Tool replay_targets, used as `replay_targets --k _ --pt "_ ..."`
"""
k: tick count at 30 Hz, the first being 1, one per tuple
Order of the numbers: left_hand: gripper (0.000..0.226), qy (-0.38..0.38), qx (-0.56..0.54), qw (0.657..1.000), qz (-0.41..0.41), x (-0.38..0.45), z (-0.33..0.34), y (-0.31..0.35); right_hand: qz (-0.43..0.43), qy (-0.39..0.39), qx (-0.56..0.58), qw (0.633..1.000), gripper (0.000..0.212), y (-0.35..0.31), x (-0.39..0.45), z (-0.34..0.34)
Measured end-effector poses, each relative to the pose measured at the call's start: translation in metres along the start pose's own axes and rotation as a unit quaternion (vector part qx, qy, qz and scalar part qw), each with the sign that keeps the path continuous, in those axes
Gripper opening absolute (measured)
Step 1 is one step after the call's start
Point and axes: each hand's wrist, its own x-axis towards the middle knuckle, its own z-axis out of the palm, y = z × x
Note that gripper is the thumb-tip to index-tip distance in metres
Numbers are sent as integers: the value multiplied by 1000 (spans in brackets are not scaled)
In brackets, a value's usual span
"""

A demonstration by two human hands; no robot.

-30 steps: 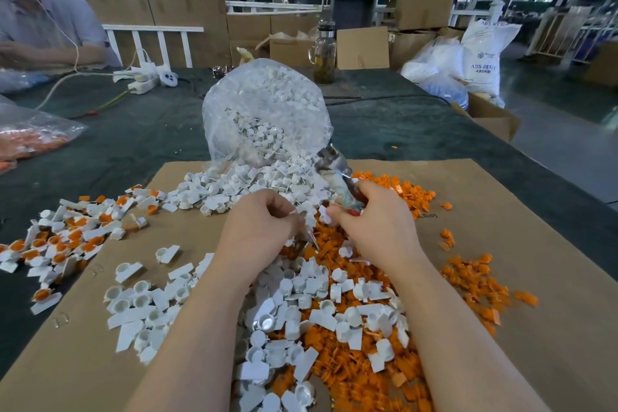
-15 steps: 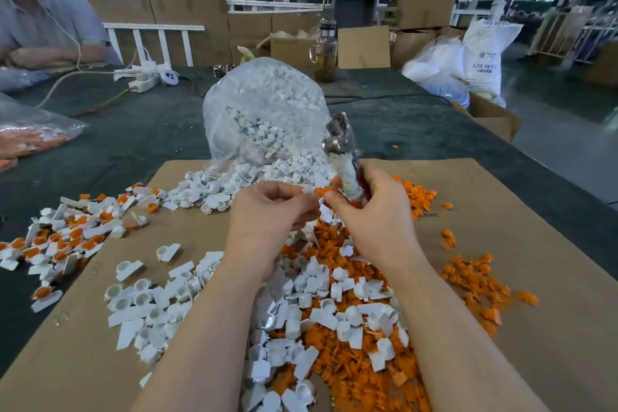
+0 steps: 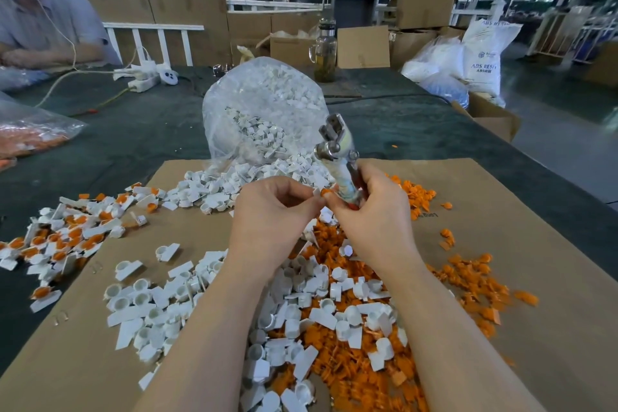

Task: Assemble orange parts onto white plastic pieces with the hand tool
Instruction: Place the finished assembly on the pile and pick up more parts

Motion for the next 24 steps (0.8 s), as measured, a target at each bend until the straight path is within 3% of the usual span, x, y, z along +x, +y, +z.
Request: replay_targets --k 19,24 --pt "17 36 73 996 20 2 4 -4 -19 -61 20 998 27 2 1 -3" --pt "13 24 -6 1000 -6 4 1 -5 -2 -74 44 996 24 1 2 -6"
